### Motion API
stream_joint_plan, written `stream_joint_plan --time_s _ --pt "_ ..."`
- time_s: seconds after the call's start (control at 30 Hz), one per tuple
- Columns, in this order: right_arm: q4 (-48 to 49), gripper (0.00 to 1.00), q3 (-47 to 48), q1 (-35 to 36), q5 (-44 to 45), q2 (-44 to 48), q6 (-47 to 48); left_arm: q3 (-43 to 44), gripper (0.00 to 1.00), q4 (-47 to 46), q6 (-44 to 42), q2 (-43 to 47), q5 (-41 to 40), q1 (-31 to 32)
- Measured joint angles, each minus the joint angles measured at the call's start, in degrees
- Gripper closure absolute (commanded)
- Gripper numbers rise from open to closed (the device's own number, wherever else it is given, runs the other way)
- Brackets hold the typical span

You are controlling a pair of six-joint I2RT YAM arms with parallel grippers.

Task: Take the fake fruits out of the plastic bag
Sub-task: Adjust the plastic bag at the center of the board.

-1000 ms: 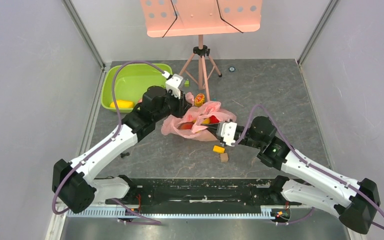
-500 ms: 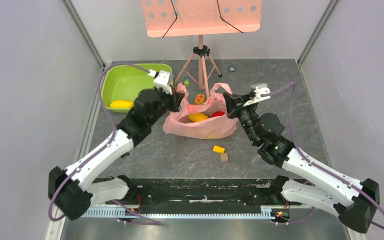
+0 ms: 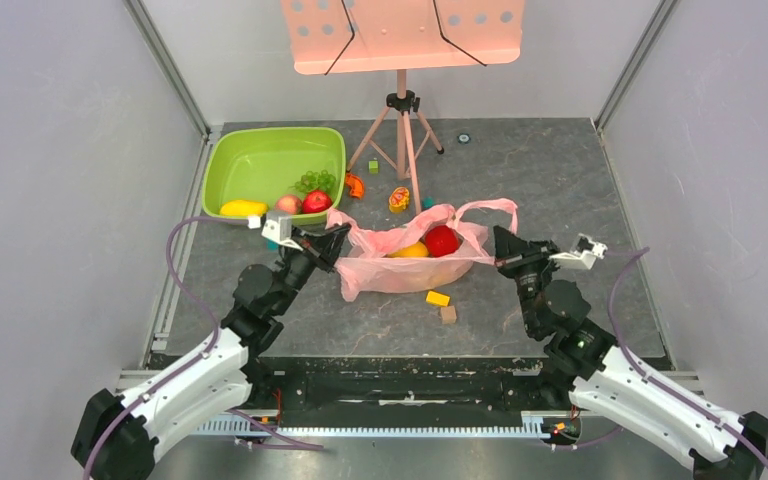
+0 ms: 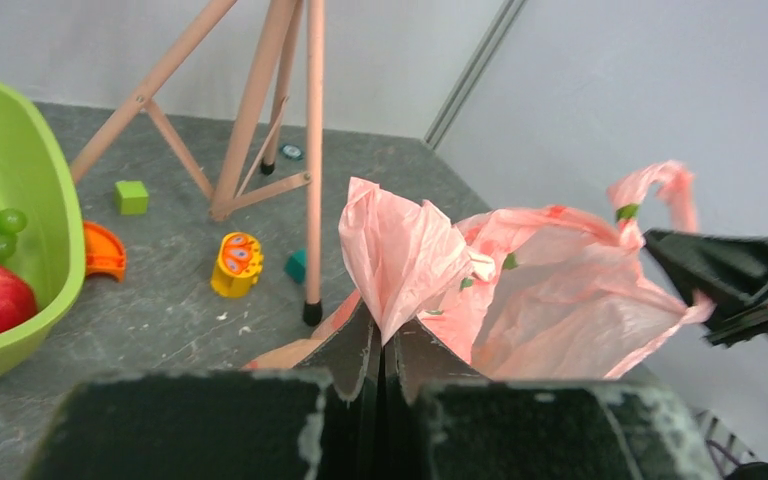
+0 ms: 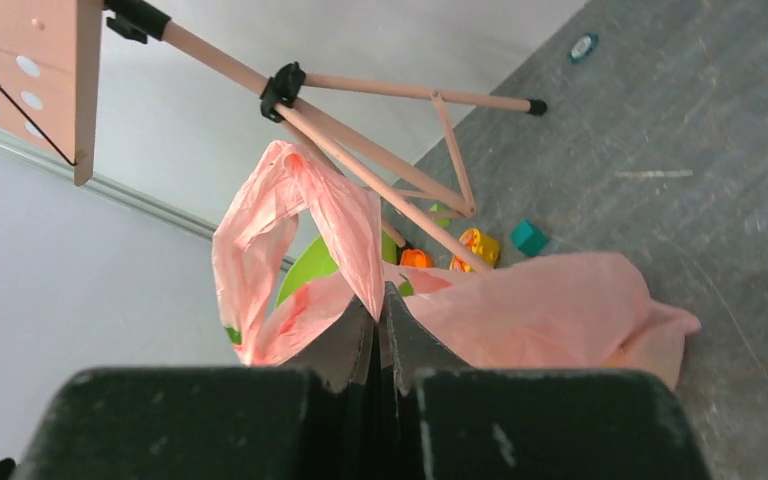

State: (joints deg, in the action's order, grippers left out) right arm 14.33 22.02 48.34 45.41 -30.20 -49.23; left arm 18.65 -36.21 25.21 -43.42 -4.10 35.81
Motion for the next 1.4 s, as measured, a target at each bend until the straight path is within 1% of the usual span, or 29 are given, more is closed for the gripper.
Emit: stream_joint_plan --time_s 0.03,0.07,0.1,0.13,0.2,0.27,0.3,0.37,0.47,0.5,0.63,0.77,0.9,0.93,1.07,1.13,1.27,1.33,1.4 --pt "-0.9 1.00 -1.0 0.0 0.3 1.1 -1.5 -0.8 0.98 -1.0 0.3 0.8 0.2 0.0" --pt "-1.9 0.98 -2.0 0.0 0.4 2.5 -2.8 -1.6 0.98 -2.1 0.5 1.8 0.6 0.0" --pt "-2.6 0.89 -2.5 0.0 0.4 3.4 -3.3 -2.1 0.98 -2.9 0.7 2.8 1.1 0.0" --pt "-3.1 0.78 -2.8 0.0 0.1 4.0 -3.1 -2.5 0.98 -3.6 0.7 3.7 1.7 0.0" --pt "-3.2 0.58 -2.6 0.0 -0.9 4.5 0.0 -2.6 0.98 -4.6 0.7 5.0 2.6 0.0" --pt "-3.5 0.42 -0.9 -0.1 -3.6 3.8 7.0 -2.6 0.98 -5.1 0.6 5.6 4.2 0.0" --pt "-3.8 0.34 0.0 -0.1 -4.6 3.5 9.0 -2.6 0.98 -5.1 0.6 5.6 4.8 0.0" --pt "-5.6 0.25 4.1 -0.1 -7.5 1.8 15.3 -2.3 0.98 -5.0 0.6 5.1 6.5 0.0" --pt "-7.8 0.18 11.2 -0.1 -11.3 -0.1 23.8 -1.2 0.98 -4.1 0.6 3.8 8.3 0.0" --pt "-8.3 0.17 13.2 -0.1 -12.4 -0.4 26.5 -0.8 0.98 -3.6 0.5 3.4 8.8 0.0" --pt "-11.3 0.16 20.4 -0.1 -15.0 -1.8 34.7 0.5 0.98 -1.3 0.4 3.2 9.2 0.0" --pt "-17.3 0.16 34.5 -0.1 -17.6 -9.1 41.3 2.0 0.98 1.3 -0.1 3.2 9.2 0.0" --pt "-21.9 0.24 48.5 -0.1 -21.7 -18.6 44.9 3.1 0.98 3.6 -0.8 2.9 9.2 0.0" --pt "-23.8 0.25 53.2 -0.1 -23.3 -22.0 45.4 3.3 0.98 3.9 -0.9 2.8 9.2 0.0" --pt "-26.6 0.32 64.8 0.4 -28.2 -32.7 45.4 3.9 0.98 5.5 -1.1 2.4 9.2 0.0" --pt "-27.4 0.35 67.3 1.5 -29.4 -36.9 44.7 4.2 0.98 6.3 -1.1 2.2 9.2 0.0" --pt "-28.7 0.40 68.2 7.0 -28.8 -43.6 43.7 4.5 0.98 7.5 -1.3 2.0 9.2 0.0" --pt "-29.6 0.46 69.0 11.2 -26.9 -47.1 43.7 4.7 0.98 7.9 -1.6 1.8 9.2 0.0" --pt "-29.7 0.57 70.0 15.1 -24.3 -50.1 43.5 5.0 0.98 8.4 -1.7 1.7 9.2 0.0"
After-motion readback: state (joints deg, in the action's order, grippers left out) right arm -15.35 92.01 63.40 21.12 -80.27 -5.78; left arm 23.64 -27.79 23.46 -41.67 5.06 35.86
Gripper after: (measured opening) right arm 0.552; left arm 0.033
